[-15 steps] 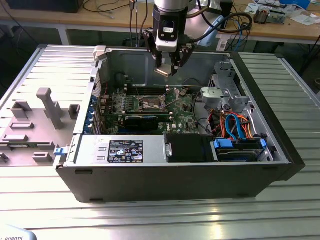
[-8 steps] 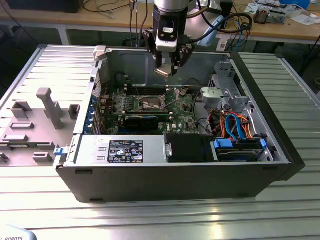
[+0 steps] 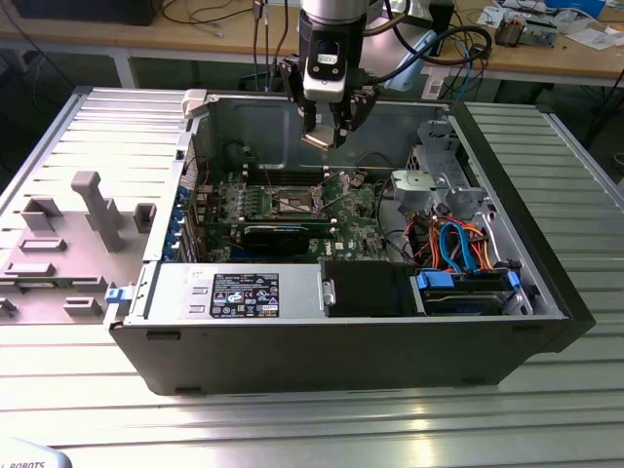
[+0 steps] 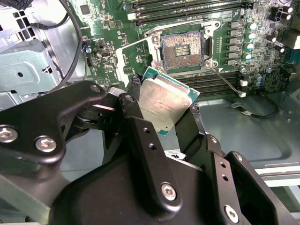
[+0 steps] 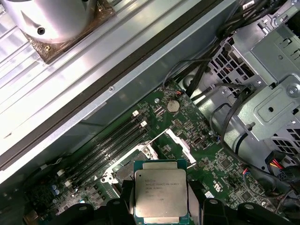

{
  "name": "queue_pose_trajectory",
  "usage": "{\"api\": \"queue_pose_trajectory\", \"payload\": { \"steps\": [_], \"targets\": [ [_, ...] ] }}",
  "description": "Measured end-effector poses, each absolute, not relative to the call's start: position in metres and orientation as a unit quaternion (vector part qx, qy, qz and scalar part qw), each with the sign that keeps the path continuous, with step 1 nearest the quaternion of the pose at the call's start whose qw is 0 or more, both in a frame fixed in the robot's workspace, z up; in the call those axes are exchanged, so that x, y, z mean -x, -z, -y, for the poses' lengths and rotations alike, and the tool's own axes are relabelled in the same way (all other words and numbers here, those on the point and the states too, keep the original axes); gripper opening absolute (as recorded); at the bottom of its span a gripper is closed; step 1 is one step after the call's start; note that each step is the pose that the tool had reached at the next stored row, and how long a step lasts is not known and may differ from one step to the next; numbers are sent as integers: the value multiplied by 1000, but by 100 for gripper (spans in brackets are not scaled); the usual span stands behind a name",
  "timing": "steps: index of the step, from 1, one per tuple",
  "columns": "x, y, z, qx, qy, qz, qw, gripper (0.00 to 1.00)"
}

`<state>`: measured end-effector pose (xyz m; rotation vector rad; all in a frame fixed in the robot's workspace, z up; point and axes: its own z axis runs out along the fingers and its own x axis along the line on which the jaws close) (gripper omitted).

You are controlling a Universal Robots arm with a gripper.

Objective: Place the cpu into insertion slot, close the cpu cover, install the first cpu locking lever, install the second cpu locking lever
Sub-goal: 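Place the cpu into insertion slot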

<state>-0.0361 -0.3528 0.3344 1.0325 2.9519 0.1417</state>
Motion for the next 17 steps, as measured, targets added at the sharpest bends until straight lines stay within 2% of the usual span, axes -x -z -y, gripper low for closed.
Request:
{"api": "queue_pose_trajectory", "payload": {
  "steps": [17],
  "targets": [
    [36,-334,353,-336,-45,-941,6,54]
  ]
}}
